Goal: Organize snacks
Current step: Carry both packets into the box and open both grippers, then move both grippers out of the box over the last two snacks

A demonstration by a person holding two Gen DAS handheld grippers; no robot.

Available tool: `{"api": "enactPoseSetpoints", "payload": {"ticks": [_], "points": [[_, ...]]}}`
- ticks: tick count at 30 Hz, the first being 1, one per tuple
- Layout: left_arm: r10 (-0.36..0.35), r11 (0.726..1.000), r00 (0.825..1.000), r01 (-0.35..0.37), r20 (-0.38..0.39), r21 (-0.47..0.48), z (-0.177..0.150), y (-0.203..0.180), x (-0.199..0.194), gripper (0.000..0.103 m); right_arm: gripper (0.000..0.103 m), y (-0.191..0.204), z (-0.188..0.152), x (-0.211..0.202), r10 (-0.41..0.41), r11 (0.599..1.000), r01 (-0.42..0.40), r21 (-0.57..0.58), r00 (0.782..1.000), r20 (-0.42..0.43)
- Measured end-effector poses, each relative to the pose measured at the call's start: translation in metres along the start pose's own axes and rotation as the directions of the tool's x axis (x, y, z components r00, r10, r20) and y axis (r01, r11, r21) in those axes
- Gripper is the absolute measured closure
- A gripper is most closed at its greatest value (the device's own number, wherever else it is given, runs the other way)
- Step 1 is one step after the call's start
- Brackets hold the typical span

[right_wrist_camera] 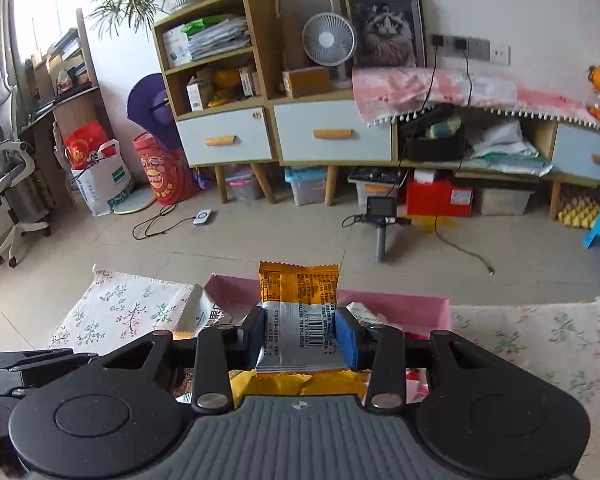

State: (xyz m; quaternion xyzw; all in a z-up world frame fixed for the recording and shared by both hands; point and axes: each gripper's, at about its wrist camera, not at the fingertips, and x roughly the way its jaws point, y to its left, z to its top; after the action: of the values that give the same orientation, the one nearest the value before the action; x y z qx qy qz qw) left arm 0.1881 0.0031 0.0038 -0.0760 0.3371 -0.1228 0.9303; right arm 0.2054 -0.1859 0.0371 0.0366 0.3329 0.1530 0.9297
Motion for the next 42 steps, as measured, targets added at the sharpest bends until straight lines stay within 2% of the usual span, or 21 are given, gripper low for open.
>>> {"api": "enactPoseSetpoints", "payload": {"ticks": [9,13,15,25,27,35,42], "points": [[0.043,0.999,0.999,-0.043,0.005,0.011,-0.003,0.004,0.009,0.076,0.076,0.006,-0.001,0.019,-0.032,0.999,0.033,0.003,0.999,-0.032],[0.055,0.998,0.998,-0.055,0.028,0.016,-0.003,0.004,0.007,0.073,0.075,0.006,0.0,0.019,-0.021,1.0,0.021,0.007,0.999,-0.03],[0.052,0.998,0.998,-0.053,0.025,0.025,-0.004,0.003,0.006,0.072,0.061,0.007,0.0,0.016,-0.026,1.0,0.026,0.007,0.999,-0.023],[0.069,0.997,0.997,-0.07,0.023,0.043,-0.01,0.003,-0.014,0.038,0.036,0.01,0.001,-0.005,-0.057,0.998,0.057,-0.006,0.998,-0.001],[0.069,0.996,0.997,-0.071,0.03,0.057,-0.012,0.002,-0.02,0.035,0.031,0.009,-0.001,-0.011,-0.062,0.998,0.062,0.006,0.998,0.005],[0.065,0.996,0.997,-0.067,0.032,0.058,-0.02,0.004,-0.044,0.021,0.023,0.01,-0.013,-0.027,-0.09,0.996,0.09,0.004,0.996,-0.007],[0.069,0.995,0.998,-0.069,0.008,0.075,-0.035,0.009,-0.06,0.018,0.018,0.008,-0.022,-0.048,-0.096,0.995,0.096,0.016,0.995,0.0]]}}
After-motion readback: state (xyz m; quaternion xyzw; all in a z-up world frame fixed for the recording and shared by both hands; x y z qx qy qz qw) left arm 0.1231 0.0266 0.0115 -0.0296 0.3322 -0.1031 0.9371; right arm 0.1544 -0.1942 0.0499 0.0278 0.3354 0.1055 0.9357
